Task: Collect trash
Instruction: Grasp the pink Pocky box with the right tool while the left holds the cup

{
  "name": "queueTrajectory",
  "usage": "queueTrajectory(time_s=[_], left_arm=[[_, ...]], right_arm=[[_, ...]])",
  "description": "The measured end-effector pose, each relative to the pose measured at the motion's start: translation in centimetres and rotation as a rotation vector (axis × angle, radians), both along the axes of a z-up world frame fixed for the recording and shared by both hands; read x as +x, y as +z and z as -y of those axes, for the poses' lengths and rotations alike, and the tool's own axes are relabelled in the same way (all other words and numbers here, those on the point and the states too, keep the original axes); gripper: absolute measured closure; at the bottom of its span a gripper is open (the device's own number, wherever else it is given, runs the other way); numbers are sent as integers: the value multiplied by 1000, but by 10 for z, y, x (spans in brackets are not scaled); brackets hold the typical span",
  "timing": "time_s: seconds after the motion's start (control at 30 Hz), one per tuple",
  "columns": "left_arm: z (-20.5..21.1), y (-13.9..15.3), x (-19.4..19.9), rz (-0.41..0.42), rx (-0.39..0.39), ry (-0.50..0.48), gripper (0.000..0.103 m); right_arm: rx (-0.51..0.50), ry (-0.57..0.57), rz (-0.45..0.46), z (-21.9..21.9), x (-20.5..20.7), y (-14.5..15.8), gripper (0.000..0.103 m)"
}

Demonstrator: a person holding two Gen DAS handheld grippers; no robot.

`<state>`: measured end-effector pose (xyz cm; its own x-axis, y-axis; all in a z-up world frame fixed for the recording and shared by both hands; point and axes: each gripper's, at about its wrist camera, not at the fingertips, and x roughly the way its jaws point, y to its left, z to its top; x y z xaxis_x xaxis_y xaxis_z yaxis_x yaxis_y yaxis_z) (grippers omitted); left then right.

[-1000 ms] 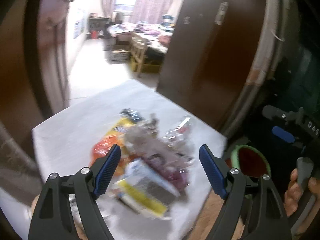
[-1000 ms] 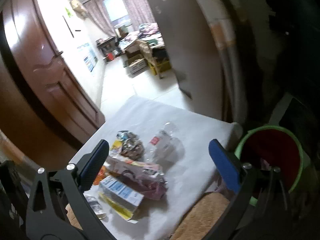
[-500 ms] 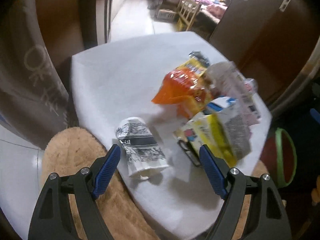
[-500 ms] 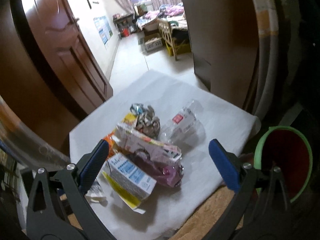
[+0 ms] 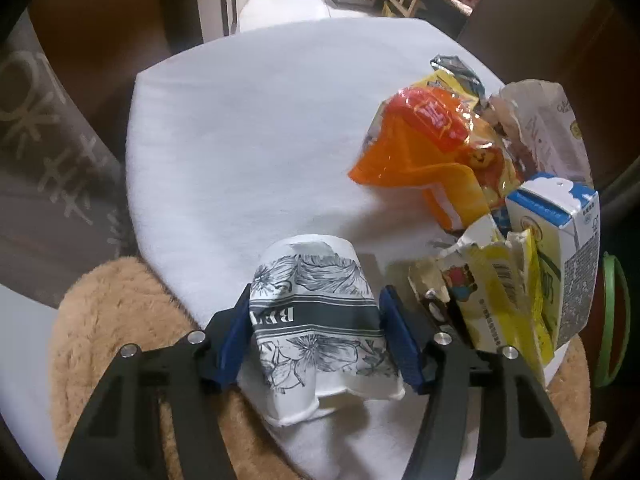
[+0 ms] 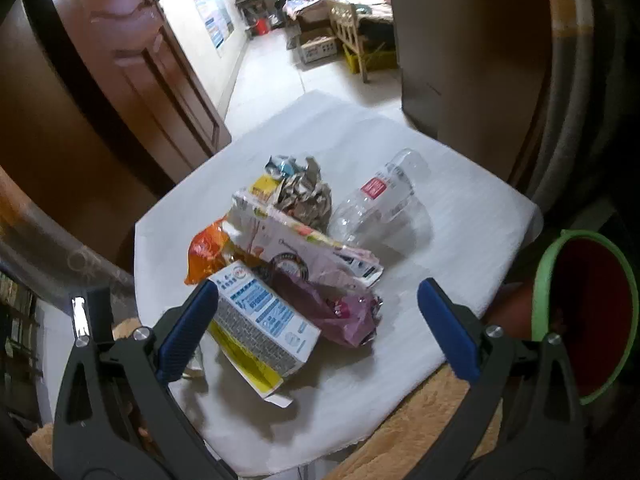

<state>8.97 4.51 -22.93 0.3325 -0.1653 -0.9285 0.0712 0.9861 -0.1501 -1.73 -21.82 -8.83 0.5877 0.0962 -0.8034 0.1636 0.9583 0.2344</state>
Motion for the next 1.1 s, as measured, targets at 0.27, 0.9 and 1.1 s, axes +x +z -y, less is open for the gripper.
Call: queueTrajectory(time_s=[0.27,0.9,1.1], left_arm=[[-12,20,-11,110,-40,-1,47],[-9,43,-29,220,2,-31,46],[-8,38,-24,202,-3,-22,46]], right_arm=[[-59,124,-76,-9,25,-32,5],[-171,314,-184,-29,98,-94,39],[-141,321,-171,-29,103,-86,35]])
